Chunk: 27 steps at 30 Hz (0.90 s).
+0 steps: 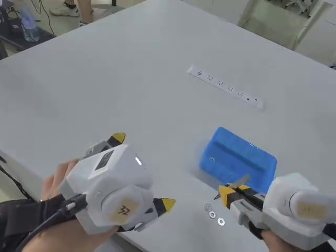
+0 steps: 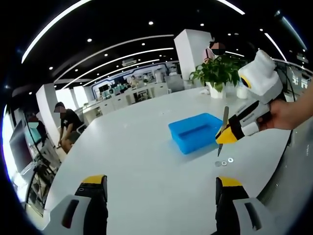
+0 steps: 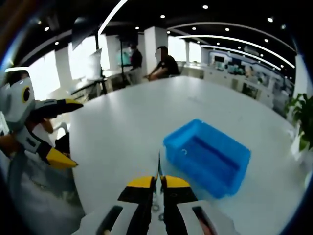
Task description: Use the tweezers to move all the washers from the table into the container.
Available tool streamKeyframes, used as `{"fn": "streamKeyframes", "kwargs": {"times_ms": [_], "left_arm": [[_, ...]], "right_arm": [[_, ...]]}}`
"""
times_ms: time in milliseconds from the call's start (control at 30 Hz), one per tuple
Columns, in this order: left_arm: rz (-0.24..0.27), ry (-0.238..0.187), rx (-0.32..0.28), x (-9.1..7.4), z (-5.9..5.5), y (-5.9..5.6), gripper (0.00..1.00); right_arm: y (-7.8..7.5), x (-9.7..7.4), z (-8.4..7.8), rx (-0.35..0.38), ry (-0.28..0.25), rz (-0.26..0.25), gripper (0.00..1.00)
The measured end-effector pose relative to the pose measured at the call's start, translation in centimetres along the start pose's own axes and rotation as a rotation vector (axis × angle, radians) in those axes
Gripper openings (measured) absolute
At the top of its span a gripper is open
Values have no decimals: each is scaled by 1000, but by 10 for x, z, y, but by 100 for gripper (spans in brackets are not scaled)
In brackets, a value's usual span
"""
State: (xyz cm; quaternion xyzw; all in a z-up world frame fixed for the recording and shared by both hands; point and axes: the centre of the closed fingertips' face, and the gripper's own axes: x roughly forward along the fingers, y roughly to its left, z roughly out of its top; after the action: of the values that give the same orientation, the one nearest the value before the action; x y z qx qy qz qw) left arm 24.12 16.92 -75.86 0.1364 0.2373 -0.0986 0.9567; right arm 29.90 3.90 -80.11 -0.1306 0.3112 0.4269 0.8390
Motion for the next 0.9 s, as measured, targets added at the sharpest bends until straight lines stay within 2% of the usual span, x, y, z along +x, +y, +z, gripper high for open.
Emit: {"fn": "streamKeyframes", "kwargs": {"times_ms": [133, 267, 300, 333, 567, 767, 900], "left_arm": [[-1, 1, -8, 0, 0, 0, 93], [10, 1, 3, 0, 0, 2, 94], [3, 5, -7, 0, -1, 1, 94], [4, 6, -6, 1, -1, 1, 94], [8, 13, -3, 1, -3, 3, 93], [14, 15, 4, 1, -3, 4, 93], [14, 13, -1, 1, -3, 4, 93]], "right_arm": [[2, 7, -8, -2, 24, 9, 4], [0, 10, -16, -7, 42, -4, 4], [0, 10, -12, 11, 18, -7, 4], [-1, 9, -13, 19, 29, -5, 4], [-4, 12, -10, 32, 15, 4, 4], [-10, 17, -15, 9, 27, -2, 4], [-7, 12, -14, 4, 23, -5, 4]]}}
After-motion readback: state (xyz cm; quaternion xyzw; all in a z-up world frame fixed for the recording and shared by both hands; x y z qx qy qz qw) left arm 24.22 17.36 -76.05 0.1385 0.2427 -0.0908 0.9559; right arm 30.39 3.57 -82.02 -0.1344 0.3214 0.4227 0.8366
